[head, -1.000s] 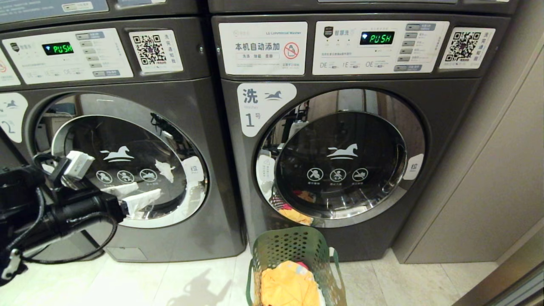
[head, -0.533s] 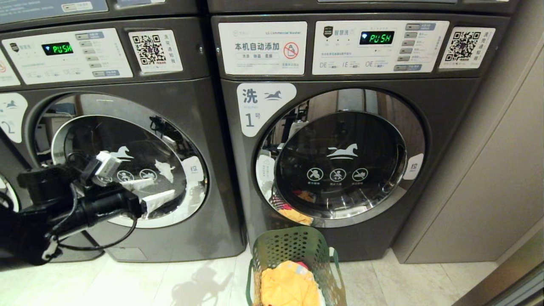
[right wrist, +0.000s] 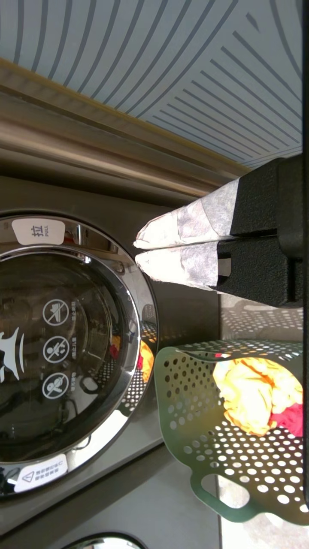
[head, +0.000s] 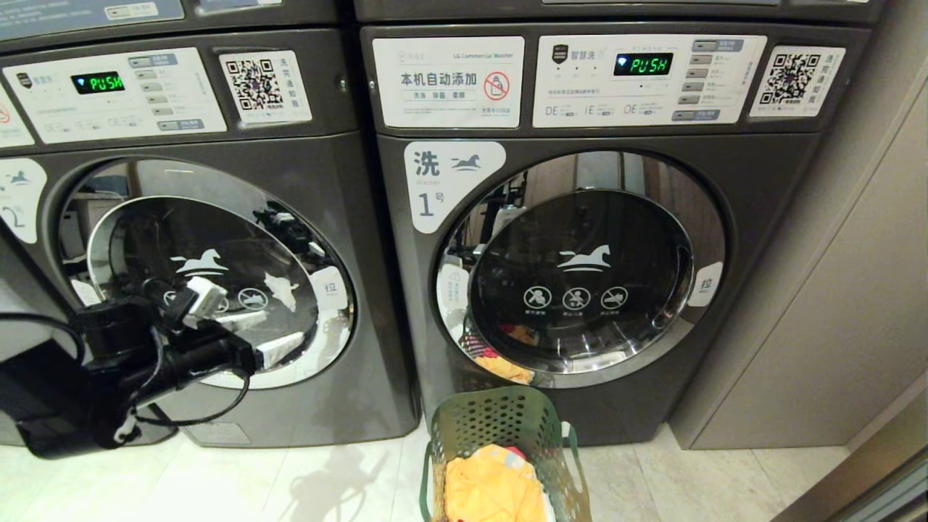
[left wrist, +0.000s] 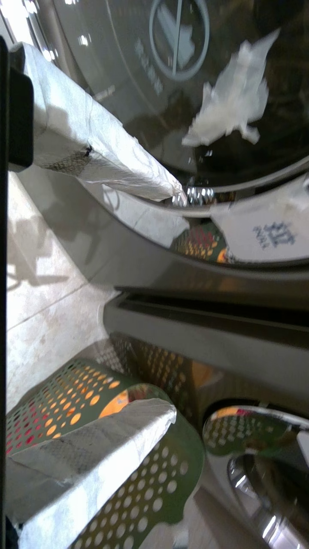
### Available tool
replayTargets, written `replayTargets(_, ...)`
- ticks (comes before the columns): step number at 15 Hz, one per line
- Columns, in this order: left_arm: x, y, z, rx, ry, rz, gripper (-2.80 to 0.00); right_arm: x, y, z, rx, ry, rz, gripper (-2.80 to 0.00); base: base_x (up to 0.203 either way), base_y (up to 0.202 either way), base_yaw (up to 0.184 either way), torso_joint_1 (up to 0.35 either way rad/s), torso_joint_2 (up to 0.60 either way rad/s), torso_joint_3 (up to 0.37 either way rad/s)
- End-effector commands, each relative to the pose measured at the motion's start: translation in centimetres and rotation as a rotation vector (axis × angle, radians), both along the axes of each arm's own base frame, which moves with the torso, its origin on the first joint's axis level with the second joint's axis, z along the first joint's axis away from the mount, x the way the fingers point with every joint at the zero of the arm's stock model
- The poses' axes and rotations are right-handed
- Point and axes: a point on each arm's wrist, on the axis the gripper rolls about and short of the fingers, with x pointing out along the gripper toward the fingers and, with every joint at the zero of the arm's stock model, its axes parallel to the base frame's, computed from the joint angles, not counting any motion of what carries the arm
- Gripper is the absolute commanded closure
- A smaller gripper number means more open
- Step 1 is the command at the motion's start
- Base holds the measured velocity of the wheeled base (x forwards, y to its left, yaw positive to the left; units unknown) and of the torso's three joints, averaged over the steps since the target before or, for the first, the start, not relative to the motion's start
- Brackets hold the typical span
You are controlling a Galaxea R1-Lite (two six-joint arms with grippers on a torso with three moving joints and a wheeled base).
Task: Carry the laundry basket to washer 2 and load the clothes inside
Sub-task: Open the lid of the washing machine
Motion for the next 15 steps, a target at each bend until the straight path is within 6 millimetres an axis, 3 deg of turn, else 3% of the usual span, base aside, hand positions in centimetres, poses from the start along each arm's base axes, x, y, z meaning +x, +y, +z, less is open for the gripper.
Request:
replayTargets(1,0.3,0.0,-1.1,-0.015,0.021,-0.022,-2.8,0.3,0.0,-0.9,0.0,0.034,0.001,0.0,0.0,0.0,0.0,0.0,0.0,0.0)
replayTargets(4,1.6,-0.1,-0.4,-0.014,-0.023,-0.042,-2.8,0.3,0.0,-0.9,0.0,0.034,0.0,0.0,0.0,0.0,0.0,0.0,0.0,0.0)
replayTargets(10,4.2,-2.2,5.5,-0.064,-0.177,-0.088,-2.8,0.3,0.0,-0.9,0.0,0.034,-0.001,0.0,0.0,0.0,0.0,0.0,0.0,0.0)
replayTargets(15,8.1,-4.2,7.2,-0.084,-0.199,-0.123,-2.8,0.3,0.0,-0.9,0.0,0.034,-0.001,0.0,0.0,0.0,0.0,0.0,0.0,0.0)
